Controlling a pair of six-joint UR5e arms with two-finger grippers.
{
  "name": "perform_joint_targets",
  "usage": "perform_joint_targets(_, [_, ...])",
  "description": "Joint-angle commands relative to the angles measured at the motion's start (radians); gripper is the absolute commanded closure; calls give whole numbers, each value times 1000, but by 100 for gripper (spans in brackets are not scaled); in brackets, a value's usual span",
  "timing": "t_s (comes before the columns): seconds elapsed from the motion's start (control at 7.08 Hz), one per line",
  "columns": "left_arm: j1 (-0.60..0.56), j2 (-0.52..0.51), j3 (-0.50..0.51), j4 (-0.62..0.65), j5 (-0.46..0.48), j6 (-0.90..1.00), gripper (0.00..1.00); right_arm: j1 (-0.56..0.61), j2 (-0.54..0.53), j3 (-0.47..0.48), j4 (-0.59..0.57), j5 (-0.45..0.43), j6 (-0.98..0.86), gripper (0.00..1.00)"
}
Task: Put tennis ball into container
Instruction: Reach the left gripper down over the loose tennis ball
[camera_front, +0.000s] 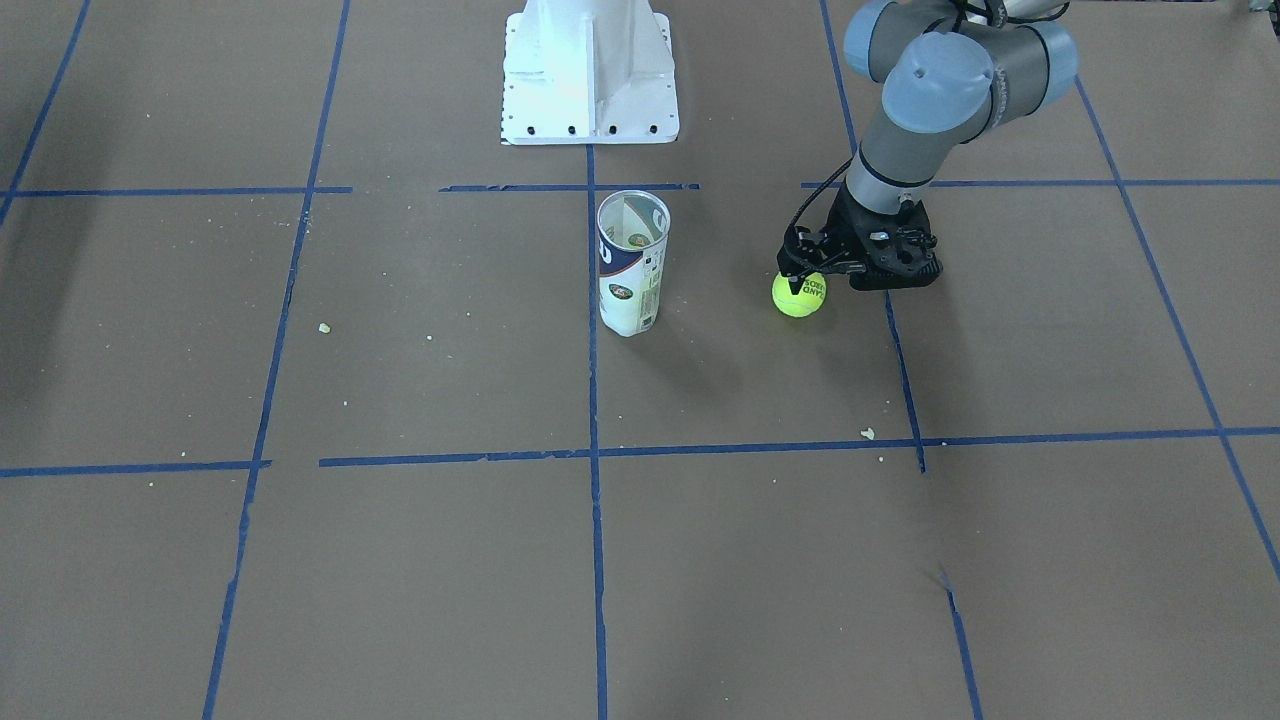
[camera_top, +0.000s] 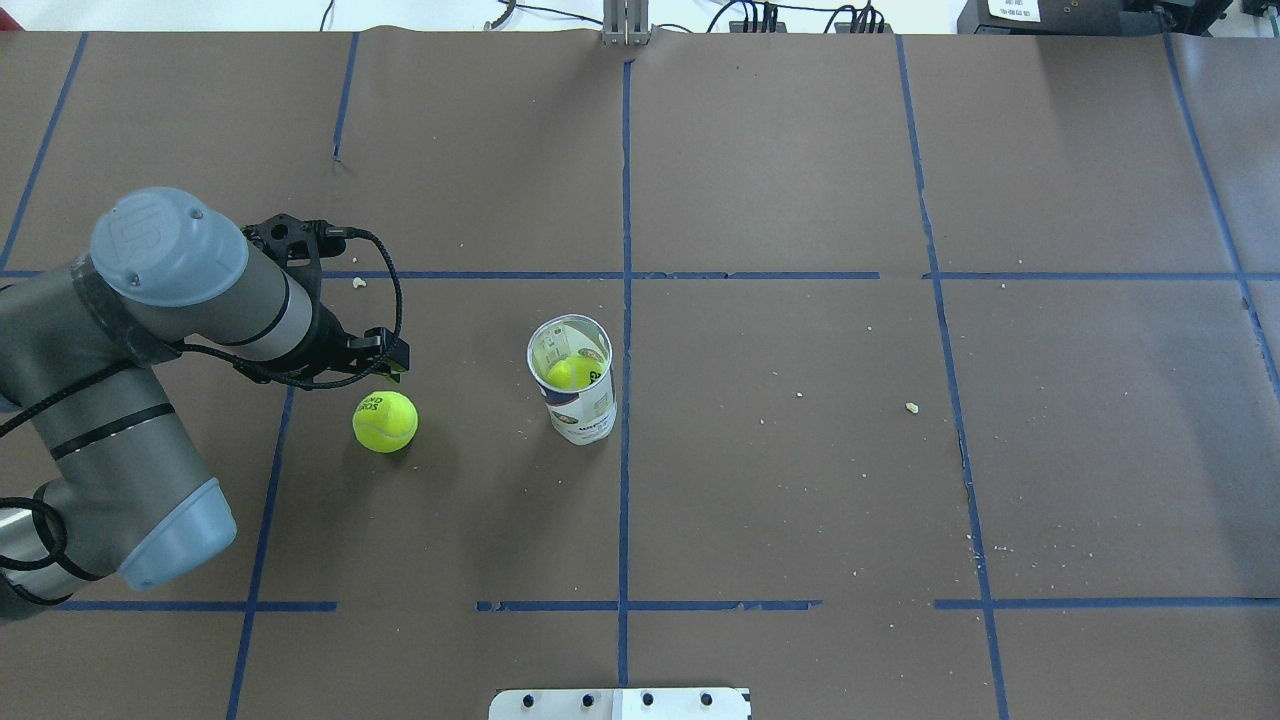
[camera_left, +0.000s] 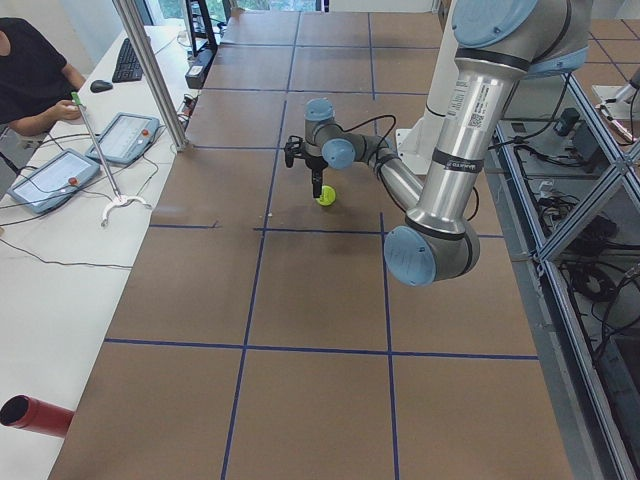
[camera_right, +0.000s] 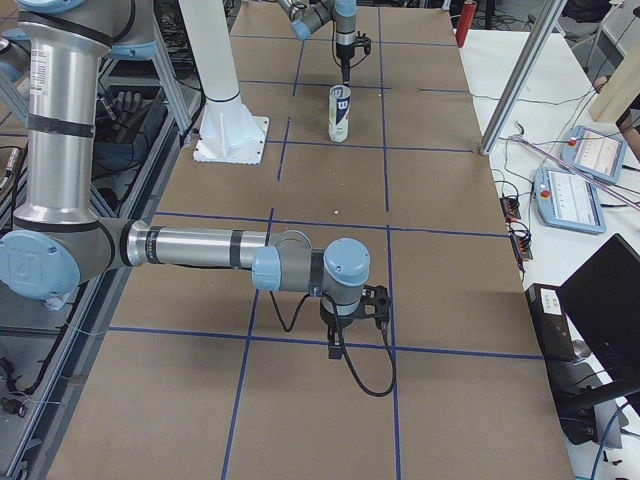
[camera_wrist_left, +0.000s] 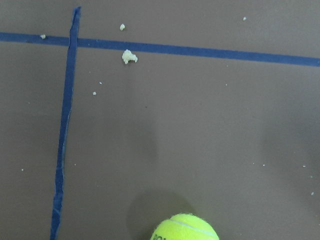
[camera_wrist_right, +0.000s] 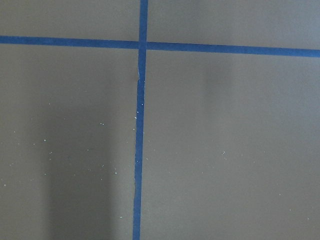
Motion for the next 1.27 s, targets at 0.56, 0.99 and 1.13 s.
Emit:
perform_joint_targets(0.56, [56, -3, 67, -67, 2, -6, 0, 0, 0, 0, 0, 0, 0, 0])
perform_joint_targets(0.99, [70, -4, 86, -92, 2, -5, 0, 0, 0, 0, 0, 0, 0, 0])
perform_joint_targets(1.13, [70, -4, 86, -92, 2, -5, 0, 0, 0, 0, 0, 0, 0, 0])
